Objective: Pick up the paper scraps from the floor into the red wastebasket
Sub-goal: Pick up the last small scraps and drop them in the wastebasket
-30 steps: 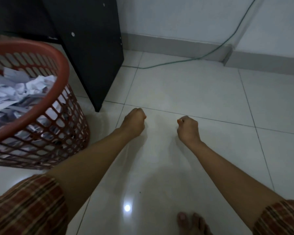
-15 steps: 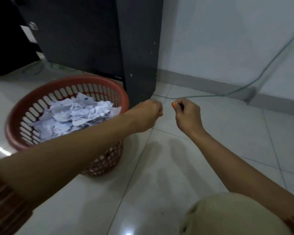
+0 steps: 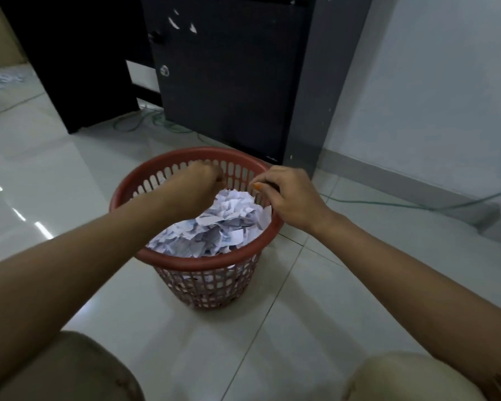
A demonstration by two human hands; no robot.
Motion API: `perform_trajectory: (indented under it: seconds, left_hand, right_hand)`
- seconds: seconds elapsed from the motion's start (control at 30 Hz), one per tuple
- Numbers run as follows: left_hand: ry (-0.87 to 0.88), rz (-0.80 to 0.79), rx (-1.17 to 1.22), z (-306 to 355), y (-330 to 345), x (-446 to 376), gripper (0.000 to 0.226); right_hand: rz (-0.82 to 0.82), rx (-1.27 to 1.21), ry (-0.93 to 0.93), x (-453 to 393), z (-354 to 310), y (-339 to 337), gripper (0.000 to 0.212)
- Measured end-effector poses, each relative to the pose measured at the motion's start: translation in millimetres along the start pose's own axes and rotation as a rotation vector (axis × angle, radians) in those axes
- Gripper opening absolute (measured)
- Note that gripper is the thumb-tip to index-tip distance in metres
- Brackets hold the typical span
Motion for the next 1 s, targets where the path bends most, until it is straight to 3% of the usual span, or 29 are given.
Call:
perform_trajectory:
  seconds: [0.13,0.4,0.5,0.6,0.83,1.0]
  left_hand:
    - [-0.025,-0.003,-0.022,-11.1,-0.6,4.5,0.015]
    - [-0.013,-0.052,-0.031,-0.7,5.3,-1.5,0.007]
    - [0.011,-0.059,-0.013,5.6,9.9,-5.5,0.017]
    - [0.010,-0.062,-0.042,15.1,11.9,-9.5,0.019]
    - [0.285,0.121,-0.004,62.6,9.1,-15.7,0.018]
    - [0.454,0.062,-0.104,111.4,23.7,-24.5,0.029]
  right_hand:
    - [-0.082,0.024,0.024,-6.6,4.5,10.7,0.019]
    - [-0.025,0.051,0.121,1.8,26.3,12.7,0.010]
    - [-0.010,0.057,0.106,8.0,30.8,10.5,0.018]
    - [0.075,0.011,0.089,17.8,34.9,3.1,0.009]
    - [0.240,-0.042,0.140,49.4,67.1,-7.3,0.009]
    - [0.212,-0.026,0.248,87.6,106.1,1.8,0.006]
Point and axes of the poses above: each hand's wrist, its own x-axis away from the middle knuckle, its own y-axis out of the palm, z = x × y, the point moved 5 cm from there along -x, towards the middle knuckle, and after that the axes turned 12 degrees about -z, right-handed, at the moved point
